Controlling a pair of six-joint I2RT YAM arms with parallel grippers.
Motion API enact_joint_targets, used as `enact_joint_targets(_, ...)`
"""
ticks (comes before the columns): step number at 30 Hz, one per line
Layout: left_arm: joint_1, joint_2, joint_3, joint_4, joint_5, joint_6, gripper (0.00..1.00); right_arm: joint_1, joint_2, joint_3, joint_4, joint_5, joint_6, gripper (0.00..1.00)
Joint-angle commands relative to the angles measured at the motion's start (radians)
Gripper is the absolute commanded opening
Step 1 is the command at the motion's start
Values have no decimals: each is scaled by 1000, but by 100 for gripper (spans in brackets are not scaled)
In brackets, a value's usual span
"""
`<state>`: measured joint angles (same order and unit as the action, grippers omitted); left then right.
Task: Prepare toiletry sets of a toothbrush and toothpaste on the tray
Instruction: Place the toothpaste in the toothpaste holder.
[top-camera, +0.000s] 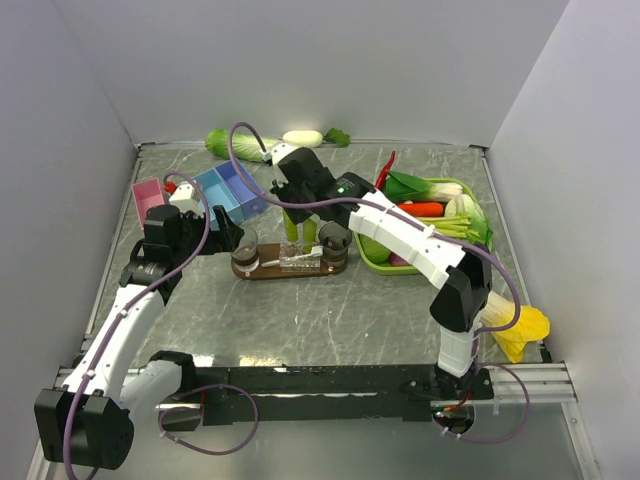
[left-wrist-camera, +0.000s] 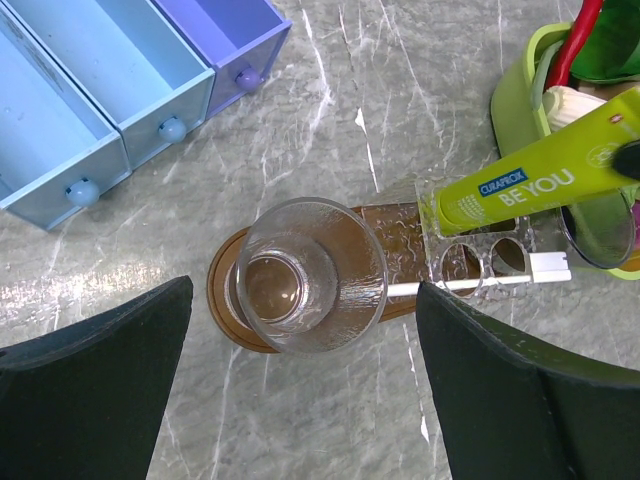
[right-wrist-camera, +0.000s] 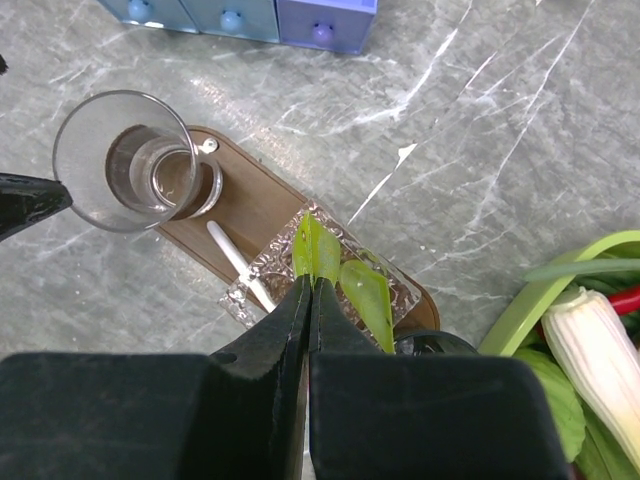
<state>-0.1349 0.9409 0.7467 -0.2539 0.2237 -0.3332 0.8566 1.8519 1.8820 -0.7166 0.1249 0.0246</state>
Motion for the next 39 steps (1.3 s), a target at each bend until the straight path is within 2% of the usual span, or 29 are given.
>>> enact_joint_targets(1,-5,4,43,19,22,20,97,-10,12,-21,77,4,-8,0)
enact_joint_targets(36,-5,13,40,22,32,22,97,-19,72,-84,123,-19,5,0)
enact_joint_targets(39,-5,15,40,24,34,23,97,-18,66,-89,121,-22,6,6)
